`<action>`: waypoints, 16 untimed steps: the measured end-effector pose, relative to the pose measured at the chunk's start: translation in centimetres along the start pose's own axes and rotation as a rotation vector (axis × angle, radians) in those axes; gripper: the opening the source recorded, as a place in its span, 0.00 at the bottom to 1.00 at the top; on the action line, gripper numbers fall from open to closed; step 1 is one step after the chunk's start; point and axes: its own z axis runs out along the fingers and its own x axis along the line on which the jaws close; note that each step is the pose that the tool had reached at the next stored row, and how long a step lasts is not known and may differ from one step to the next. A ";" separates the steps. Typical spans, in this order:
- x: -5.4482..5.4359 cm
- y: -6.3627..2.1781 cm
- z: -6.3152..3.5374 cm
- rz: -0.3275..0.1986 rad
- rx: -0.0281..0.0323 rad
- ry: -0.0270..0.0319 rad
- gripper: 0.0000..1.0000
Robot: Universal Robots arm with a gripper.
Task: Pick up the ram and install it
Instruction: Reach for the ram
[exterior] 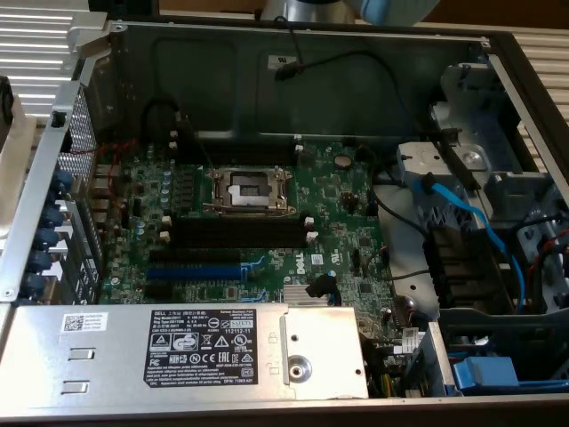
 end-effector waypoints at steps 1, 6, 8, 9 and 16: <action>0.4 -0.01 -0.03 0.000 0.0000 0.0000 0.10; 2.1 0.40 -0.08 -0.002 -0.0001 0.0001 0.10; 2.4 0.48 -0.09 -0.004 -0.0004 0.0013 0.10; 2.5 0.54 -0.09 -0.006 -0.0004 0.0038 0.10; 3.8 1.23 -0.12 -0.016 0.0010 0.0386 0.10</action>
